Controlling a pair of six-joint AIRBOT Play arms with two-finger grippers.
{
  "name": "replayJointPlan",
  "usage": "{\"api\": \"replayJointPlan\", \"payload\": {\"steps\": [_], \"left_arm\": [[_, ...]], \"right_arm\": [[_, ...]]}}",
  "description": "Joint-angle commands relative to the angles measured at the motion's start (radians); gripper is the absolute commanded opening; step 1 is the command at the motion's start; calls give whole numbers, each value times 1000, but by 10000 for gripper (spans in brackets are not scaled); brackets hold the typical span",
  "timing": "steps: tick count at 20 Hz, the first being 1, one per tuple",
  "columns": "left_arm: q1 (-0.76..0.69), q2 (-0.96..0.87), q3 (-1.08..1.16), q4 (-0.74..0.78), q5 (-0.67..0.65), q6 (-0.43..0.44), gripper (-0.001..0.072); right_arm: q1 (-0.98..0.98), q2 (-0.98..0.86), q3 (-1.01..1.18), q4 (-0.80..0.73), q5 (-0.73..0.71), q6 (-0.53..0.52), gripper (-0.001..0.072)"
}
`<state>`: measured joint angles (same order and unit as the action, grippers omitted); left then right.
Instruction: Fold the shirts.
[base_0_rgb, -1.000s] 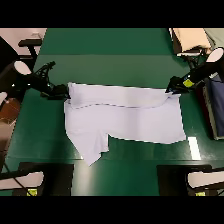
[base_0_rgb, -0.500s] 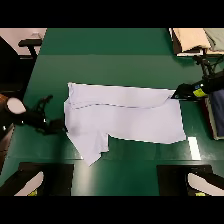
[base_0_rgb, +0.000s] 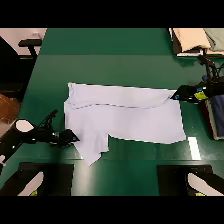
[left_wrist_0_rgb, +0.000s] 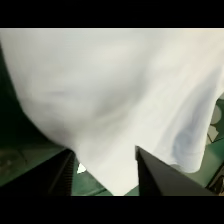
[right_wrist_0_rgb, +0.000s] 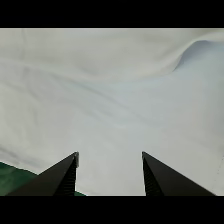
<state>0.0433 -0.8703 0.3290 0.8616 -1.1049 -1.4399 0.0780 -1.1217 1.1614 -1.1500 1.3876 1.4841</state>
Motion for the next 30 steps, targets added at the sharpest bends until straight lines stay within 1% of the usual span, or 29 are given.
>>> {"api": "replayJointPlan", "payload": {"steps": [1, 2, 3, 5, 7, 11, 12, 13, 16, 18, 19, 20, 21, 24, 25, 26, 27, 29, 30], "left_arm": [[0, 2, -18, -40, 50, 9, 213], [0, 2, -18, -40, 50, 10, 127], [0, 2, -13, -41, 48, 36, 29], [0, 3, 19, -32, 19, 46, 26], [0, 5, 70, -23, -26, 54, 26], [0, 5, 151, -12, -55, 62, 26], [0, 5, 168, -8, -55, 61, 26], [0, 5, 183, -7, -55, 61, 26], [0, 5, 209, -2, -54, 61, 26], [0, 5, 210, -1, -58, 61, 26], [0, 5, 210, -2, -62, 61, 26], [0, 5, 210, -2, -66, 61, 26], [0, 5, 210, -2, -66, 60, 26], [0, 5, 210, -1, -66, 60, 26], [0, 5, 210, 1, -67, 60, 26], [0, 5, 214, 20, -82, 60, 26], [0, 5, 224, 53, -107, 58, 25], [0, 5, 265, 156, -180, 31, 24], [0, 24, 281, 204, -208, 20, 24]], "right_arm": [[0, 3, -2, 7, 1, 0, 450], [0, 3, -2, 6, 5, 0, 450], [-1, 3, -2, 5, 15, 0, 450], [-19, 4, -8, -4, 71, 0, 450], [-69, 14, -60, -7, 142, 0, 450], [-257, 140, -344, -150, 162, 23, 453], [-322, 173, -422, -154, 162, 23, 466], [-385, 200, -495, -150, 161, 23, 525], [-492, 239, -654, -106, 142, 21, 525], [-495, 237, -715, -51, 75, 21, 519], [-477, 237, -731, -18, 27, 21, 478], [-453, 237, -738, 9, -15, 21, 476], [-421, 233, -734, 26, -54, 21, 442], [-320, 162, -691, 32, -92, 23, 429], [-286, 123, -669, 29, -98, 22, 353], [-257, 91, -646, 23, -104, 22, 178], [-226, 65, -620, 15, -103, 21, 96], [-172, 42, -562, -37, -75, 21, 12], [-151, 48, -538, -79, -54, 23, 12]]}}
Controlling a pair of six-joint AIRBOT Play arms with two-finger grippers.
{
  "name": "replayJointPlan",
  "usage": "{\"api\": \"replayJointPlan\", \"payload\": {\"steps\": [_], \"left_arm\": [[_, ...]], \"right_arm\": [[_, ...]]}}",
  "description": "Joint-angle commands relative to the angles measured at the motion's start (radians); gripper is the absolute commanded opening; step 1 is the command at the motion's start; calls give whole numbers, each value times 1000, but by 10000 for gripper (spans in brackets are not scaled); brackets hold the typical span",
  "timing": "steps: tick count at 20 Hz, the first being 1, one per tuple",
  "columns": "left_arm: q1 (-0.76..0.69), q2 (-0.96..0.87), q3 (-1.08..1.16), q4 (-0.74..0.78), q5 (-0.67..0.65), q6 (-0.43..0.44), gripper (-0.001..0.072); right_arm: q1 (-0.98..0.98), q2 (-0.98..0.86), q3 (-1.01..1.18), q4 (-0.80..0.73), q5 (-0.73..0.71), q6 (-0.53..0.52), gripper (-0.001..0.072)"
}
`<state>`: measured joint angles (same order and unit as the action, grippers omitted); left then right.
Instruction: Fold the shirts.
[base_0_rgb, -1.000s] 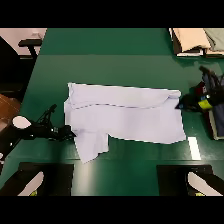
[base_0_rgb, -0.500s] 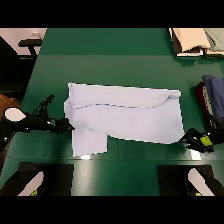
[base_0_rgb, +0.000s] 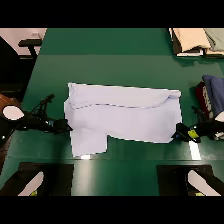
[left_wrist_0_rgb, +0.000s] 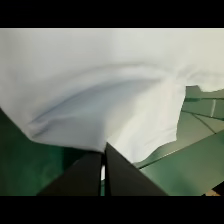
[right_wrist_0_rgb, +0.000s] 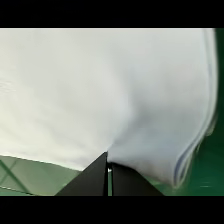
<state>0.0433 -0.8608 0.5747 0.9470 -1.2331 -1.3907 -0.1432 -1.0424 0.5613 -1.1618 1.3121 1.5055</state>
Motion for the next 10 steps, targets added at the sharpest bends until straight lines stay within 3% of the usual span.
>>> {"api": "replayJointPlan", "payload": {"steps": [1, 4, 8, 10], "left_arm": [[0, 52, 36, 153, -85, -54, 24], [0, 184, 36, 173, -146, -105, 24], [0, 312, 56, 102, -389, -156, 24], [0, 325, 99, 97, -395, -166, 23]], "right_arm": [[89, -8, 80, -111, 43, 2, 11], [101, 106, 115, -177, 105, 13, 10], [90, 262, 172, -176, 274, 14, 9], [90, 306, 209, -175, 273, 41, 9]]}}
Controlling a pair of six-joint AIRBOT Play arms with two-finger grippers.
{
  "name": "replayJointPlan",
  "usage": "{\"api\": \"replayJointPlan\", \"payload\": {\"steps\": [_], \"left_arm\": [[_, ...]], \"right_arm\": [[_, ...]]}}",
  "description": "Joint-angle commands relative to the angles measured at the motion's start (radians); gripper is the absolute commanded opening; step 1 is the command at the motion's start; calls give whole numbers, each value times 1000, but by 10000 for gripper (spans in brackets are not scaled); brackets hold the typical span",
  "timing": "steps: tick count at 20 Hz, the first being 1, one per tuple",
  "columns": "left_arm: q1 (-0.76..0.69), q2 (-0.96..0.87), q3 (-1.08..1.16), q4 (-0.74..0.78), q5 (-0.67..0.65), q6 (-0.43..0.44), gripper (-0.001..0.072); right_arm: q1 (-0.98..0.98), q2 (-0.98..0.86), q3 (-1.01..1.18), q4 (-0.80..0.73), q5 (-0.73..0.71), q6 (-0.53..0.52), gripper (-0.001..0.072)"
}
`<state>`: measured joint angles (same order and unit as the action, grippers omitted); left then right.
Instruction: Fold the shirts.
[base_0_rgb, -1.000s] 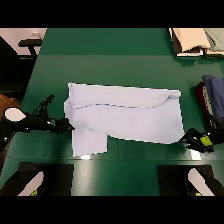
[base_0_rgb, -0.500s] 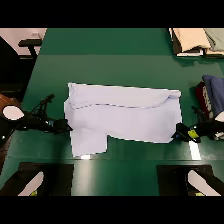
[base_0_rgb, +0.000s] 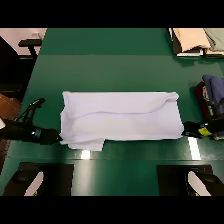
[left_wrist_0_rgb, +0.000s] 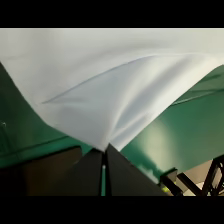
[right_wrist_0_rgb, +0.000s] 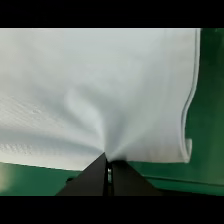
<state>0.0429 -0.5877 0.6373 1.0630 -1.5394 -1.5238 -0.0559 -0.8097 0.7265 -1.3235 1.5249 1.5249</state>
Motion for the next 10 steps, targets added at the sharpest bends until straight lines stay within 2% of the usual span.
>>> {"api": "replayJointPlan", "payload": {"steps": [1, 4, 7, 10], "left_arm": [[0, 47, 53, -10, -58, -32, 23], [0, -27, 71, 0, 97, 8, 23], [0, -185, 97, 3, 262, 77, 24], [0, -379, 186, 3, 348, 133, 26]], "right_arm": [[3, 71, 68, -9, 51, 23, 9], [16, -37, 165, -8, 2, 22, 9], [82, -225, 286, -7, -108, 12, 9], [133, -430, 434, -6, -147, 11, 10]]}}
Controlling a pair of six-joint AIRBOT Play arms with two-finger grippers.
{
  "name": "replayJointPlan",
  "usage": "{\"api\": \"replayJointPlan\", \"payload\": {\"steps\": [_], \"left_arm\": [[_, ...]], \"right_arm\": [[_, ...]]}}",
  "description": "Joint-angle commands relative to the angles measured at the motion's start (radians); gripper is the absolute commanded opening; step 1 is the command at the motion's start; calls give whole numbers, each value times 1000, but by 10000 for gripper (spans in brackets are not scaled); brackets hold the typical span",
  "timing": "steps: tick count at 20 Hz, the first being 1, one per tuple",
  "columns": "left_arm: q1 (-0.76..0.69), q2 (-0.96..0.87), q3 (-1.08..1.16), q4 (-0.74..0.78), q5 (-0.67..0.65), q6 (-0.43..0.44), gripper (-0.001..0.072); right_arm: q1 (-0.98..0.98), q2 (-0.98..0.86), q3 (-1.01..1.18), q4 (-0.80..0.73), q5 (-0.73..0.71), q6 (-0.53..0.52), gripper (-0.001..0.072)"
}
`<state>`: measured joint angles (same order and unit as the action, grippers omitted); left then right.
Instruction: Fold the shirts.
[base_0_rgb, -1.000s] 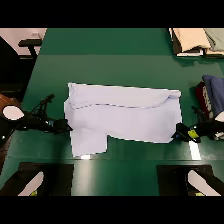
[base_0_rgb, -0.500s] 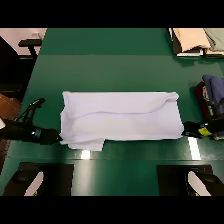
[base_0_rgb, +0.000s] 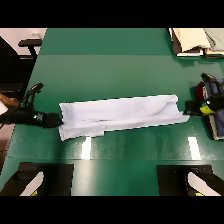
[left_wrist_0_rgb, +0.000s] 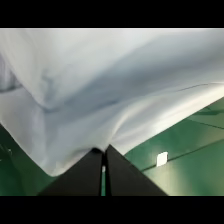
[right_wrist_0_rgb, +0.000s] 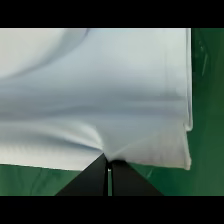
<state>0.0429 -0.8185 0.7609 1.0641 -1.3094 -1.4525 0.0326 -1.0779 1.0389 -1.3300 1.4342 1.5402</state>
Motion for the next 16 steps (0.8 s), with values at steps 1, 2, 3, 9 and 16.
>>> {"api": "replayJointPlan", "payload": {"steps": [1, 2, 3, 9, 16], "left_arm": [[0, -207, 100, 2, 132, 67, 27], [0, -254, 135, 2, 145, 71, 27], [0, -294, 166, 2, 166, 74, 28], [0, -368, 239, 1, 280, 60, 452], [0, -368, 296, -33, 133, 43, 537]], "right_arm": [[54, -214, 167, 2, -57, -4, 10], [63, -257, 210, 2, -60, -4, 10], [71, -301, 255, 2, -66, -4, 12], [44, -480, 469, 81, -50, -40, 435], [-198, -473, 441, 240, 91, -226, 464]]}}
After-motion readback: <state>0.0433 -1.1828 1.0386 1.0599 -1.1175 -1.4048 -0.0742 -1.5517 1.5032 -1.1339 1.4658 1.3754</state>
